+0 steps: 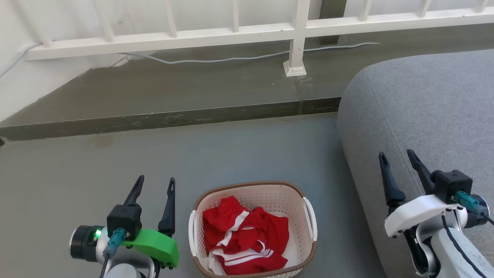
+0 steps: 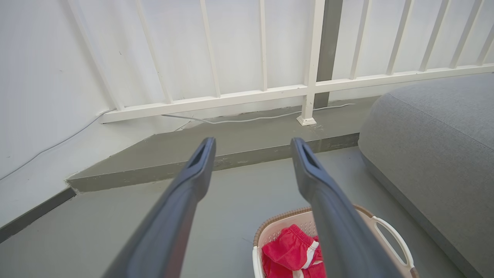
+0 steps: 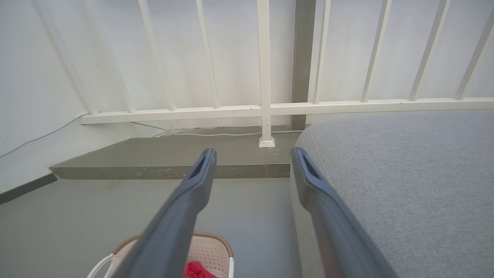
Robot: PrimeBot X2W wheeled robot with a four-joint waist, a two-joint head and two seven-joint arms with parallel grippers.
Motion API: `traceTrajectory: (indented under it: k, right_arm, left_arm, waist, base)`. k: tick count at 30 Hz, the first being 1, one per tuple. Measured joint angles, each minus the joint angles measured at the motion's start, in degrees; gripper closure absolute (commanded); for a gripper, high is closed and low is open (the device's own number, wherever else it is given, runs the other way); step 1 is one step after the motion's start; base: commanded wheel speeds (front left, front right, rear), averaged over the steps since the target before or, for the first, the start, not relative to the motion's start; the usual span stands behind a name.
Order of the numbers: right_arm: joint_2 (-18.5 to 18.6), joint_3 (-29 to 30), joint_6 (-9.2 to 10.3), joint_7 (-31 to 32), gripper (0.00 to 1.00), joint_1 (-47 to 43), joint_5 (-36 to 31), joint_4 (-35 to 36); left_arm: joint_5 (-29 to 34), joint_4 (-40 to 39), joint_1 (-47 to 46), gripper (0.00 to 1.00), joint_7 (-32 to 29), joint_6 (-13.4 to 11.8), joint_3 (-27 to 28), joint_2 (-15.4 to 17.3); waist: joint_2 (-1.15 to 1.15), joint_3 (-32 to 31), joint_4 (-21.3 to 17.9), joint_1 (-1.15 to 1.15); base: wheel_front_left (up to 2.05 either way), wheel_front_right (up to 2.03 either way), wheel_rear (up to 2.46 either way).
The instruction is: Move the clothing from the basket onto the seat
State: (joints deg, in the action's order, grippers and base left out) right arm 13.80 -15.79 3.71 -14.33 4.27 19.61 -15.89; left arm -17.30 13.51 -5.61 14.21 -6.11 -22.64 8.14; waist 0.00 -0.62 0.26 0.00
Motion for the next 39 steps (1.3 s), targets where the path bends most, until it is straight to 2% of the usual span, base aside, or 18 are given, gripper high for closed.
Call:
traceTrajectory:
  k: [12,20,32,39]
  right_arm:
    - [-0.5,0.1,-0.07,0.0,0.0,0.0,0.0,0.1]
    - [-0.5,0.3,-0.15,0.0,0.0,1.0,0.0,1.2]
    - [-1.3,0.3,-0.71,0.0,0.0,6.1,0.0,4.9]
    - [-2.4,-0.5,-1.58,-0.1,0.0,9.9,-0.3,7.4]
  left_arm:
    - [0.2,-0.2,0.0,0.0,0.0,0.0,-0.3,0.0]
    - [0.5,-1.4,-0.5,0.0,-0.1,0.0,-1.4,-0.3]
    - [2.0,-2.3,-5.3,0.0,-2.2,0.2,-4.7,-1.6]
    - [4.4,1.0,-9.1,0.0,-4.4,2.1,-7.6,-1.8]
  waist:
    - [0.0,0.6,-0.1,0.0]
    - [0.0,3.3,-0.7,0.0]
    - [0.0,10.4,-2.2,0.0]
    - [0.0,16.4,-4.4,0.0]
  base:
    - [0.0,0.0,0.0]
    - [0.0,0.0,0.0]
    - [0.0,0.0,0.0]
    - [0.0,0.0,0.0]
